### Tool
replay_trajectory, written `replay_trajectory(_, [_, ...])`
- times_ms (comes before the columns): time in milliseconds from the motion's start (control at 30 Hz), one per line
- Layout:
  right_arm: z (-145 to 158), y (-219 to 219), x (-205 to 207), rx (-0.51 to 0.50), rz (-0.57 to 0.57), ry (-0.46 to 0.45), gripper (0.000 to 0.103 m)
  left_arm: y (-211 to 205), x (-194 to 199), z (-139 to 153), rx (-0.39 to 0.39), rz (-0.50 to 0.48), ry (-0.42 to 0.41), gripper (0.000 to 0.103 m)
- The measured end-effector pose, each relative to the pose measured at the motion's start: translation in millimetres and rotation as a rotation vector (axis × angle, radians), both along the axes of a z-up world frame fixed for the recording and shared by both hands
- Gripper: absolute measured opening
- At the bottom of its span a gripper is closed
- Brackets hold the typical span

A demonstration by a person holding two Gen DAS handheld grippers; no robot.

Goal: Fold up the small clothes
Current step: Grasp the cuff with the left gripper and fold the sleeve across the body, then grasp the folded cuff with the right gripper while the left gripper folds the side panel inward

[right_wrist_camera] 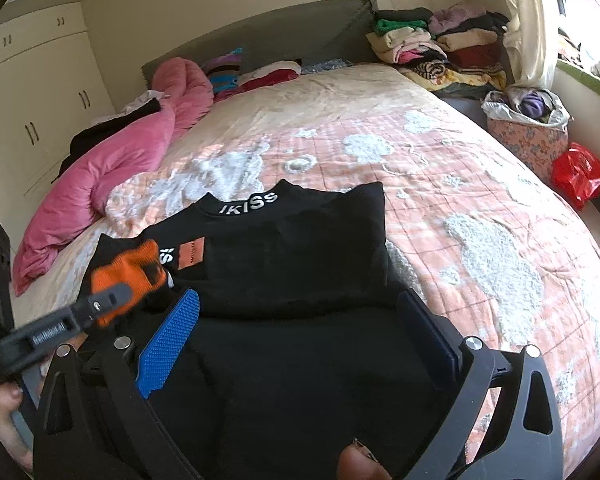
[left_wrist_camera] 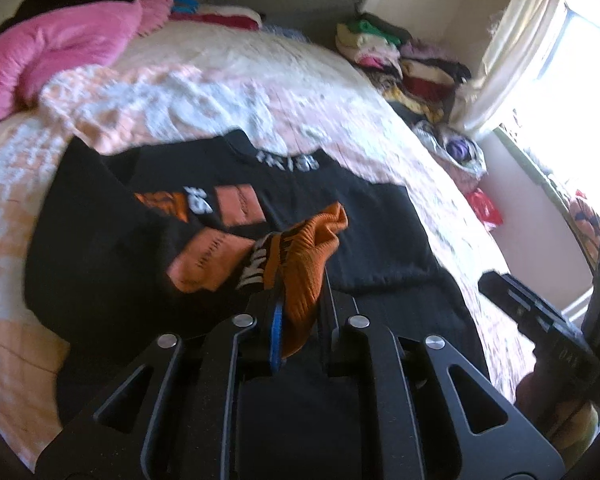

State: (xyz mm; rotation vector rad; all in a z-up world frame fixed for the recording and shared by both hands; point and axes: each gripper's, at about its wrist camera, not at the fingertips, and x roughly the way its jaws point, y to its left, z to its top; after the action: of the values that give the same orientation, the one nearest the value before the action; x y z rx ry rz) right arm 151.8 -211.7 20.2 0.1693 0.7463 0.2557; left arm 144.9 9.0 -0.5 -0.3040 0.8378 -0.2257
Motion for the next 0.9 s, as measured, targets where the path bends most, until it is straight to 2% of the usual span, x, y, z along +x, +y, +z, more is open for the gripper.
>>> replay_trajectory(133, [-4.9, -1.0, 2.9, 0.006, 0.001, 0.021, 0.099, -4.9, 0.5, -12.3, -0.023, -0.04, 0.052, 0.016])
replay_trajectory(167, [-6.8, 0.2, 4.0, 0.005, 0.004, 0.029, 0.099, -4.1, 0.0, -13.9, -0.032, -0.043, 0.065, 0.026])
replay_trajectory(200, [-7.9, 0.7, 4.4, 0.006, 0.007, 0.031, 0.099, -3.6, -0.2, -14.4, -0.041, -0.046, 0.072, 0.041])
replay_trajectory(233, [-9.9, 1.7, 5.0, 0.005, 0.008, 0.036, 0.099, -1.7, -1.0, -13.5, -0.042, -0.045, 0.075, 0.05])
replay_trajectory(300, [-12.9, 5.0, 5.7, 0.005, 0.014, 0.047, 0.099, 2.1, -4.0, -7.5, 0.005, -0.027, 0.059, 0.051])
replay_trajectory(367, [-18.8, 13.2, 7.6, 0.011, 0.041, 0.065, 0.099, 7.2, -5.7, -1.6, 0.047, -0.003, 0.045, 0.057])
replay_trajectory(433, [-26.0, 25.0, 8.9, 0.017, 0.077, 0.089, 0.098, 13.9, -7.3, 4.7, 0.098, 0.041, 0.023, 0.071])
replay_trajectory(533, [-39.5, 54.0, 11.5, 0.016, 0.162, 0.131, 0.095, 26.1, -10.5, 11.6, 0.205, 0.118, -0.006, 0.082])
replay_trajectory(600, [-48.6, 75.1, 14.4, 0.004, 0.21, 0.154, 0.082, 35.1, -11.8, 13.9, 0.255, 0.169, -0.016, 0.094])
replay_trajectory(667, [-58.7, 92.1, 19.0, 0.006, 0.248, 0.183, 0.075, 45.2, -12.4, 15.6, 0.273, 0.217, -0.016, 0.094])
replay_trajectory(733, [-70.6, 105.8, 24.9, 0.01, 0.27, 0.223, 0.059, 53.1, -14.1, 16.0, 0.264, 0.232, -0.01, 0.094])
replay_trajectory(767, [-73.3, 109.2, 26.0, 0.017, 0.277, 0.233, 0.043, 56.7, -15.1, 16.2, 0.261, 0.239, -0.01, 0.094])
replay_trajectory(800, [-75.0, 113.0, 25.7, 0.026, 0.294, 0.235, 0.03, 62.3, -15.7, 16.1, 0.258, 0.251, -0.008, 0.094])
replay_trajectory(833, [-74.2, 118.1, 23.9, 0.021, 0.317, 0.222, 0.025, 65.9, -17.0, 16.1, 0.255, 0.259, -0.006, 0.094])
replay_trajectory(867, [-70.8, 122.1, 21.7, 0.016, 0.343, 0.202, 0.013, 70.3, -17.2, 15.9, 0.251, 0.267, -0.004, 0.094])
replay_trajectory(900, [-67.1, 123.6, 19.7, 0.018, 0.365, 0.184, 0.013, 74.3, -17.3, 15.6, 0.246, 0.274, -0.002, 0.094])
